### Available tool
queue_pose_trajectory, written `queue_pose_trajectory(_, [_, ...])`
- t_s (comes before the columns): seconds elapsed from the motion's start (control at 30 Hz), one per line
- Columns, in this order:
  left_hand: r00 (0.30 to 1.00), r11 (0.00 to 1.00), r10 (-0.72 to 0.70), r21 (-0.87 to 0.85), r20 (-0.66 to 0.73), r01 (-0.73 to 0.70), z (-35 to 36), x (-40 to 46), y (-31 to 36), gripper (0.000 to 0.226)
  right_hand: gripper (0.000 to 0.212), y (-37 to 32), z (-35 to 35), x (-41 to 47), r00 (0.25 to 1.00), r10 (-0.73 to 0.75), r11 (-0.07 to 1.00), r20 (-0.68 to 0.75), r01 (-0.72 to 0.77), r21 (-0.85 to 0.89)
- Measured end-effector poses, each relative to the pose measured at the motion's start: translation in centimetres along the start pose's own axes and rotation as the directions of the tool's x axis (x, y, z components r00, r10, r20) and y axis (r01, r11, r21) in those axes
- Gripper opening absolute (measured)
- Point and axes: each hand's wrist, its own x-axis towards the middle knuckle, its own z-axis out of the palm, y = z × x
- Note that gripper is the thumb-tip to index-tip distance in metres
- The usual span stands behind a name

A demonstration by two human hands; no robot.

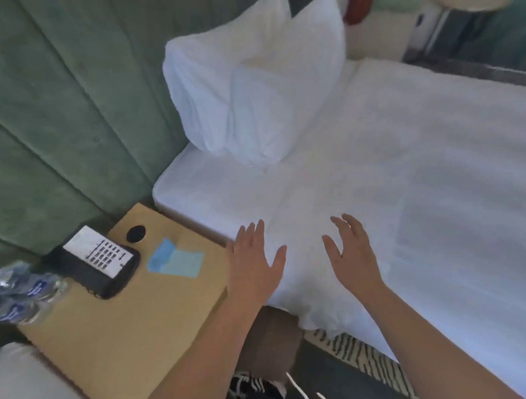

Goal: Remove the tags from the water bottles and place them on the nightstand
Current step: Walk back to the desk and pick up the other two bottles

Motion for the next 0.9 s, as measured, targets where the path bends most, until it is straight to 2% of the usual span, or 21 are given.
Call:
queue_pose_trajectory(0.13, [0.971,0.98,0.2,-0.012,0.13,-0.201,5.1,-1.6,11.0,0.072,0.05,9.4,-7.4,-4.9,0.968,0.212,0.977,-0.137,-0.21,0.024])
queue_pose_trajectory(0.27, [0.874,0.909,0.414,-0.058,0.254,-0.414,10.7,-4.9,21.8,0.071,0.049,17.6,-14.3,-11.4,0.878,0.398,0.915,-0.266,-0.4,0.049])
queue_pose_trajectory(0.4, [0.696,0.775,0.61,-0.104,0.378,-0.623,16.1,-10.2,31.8,0.072,0.05,24.5,-20.0,-19.6,0.697,0.587,0.795,-0.413,-0.593,0.13])
queue_pose_trajectory(0.6, [0.379,0.517,0.782,-0.176,0.495,-0.838,21.2,-18.5,43.4,0.072,0.047,30.5,-25.4,-31.0,0.356,0.793,0.553,-0.494,-0.759,0.342])
queue_pose_trajectory(0.77, [0.126,0.311,0.837,-0.274,0.532,-0.91,24.1,-25.0,50.6,0.071,0.044,33.2,-27.7,-38.4,0.111,0.827,0.416,-0.551,-0.781,0.467])
queue_pose_trajectory(0.9, [-0.002,0.204,0.847,-0.328,0.532,-0.922,26.9,-29.1,55.4,0.071,0.046,36.0,-29.4,-42.0,-0.035,0.847,0.306,-0.531,-0.785,0.539])
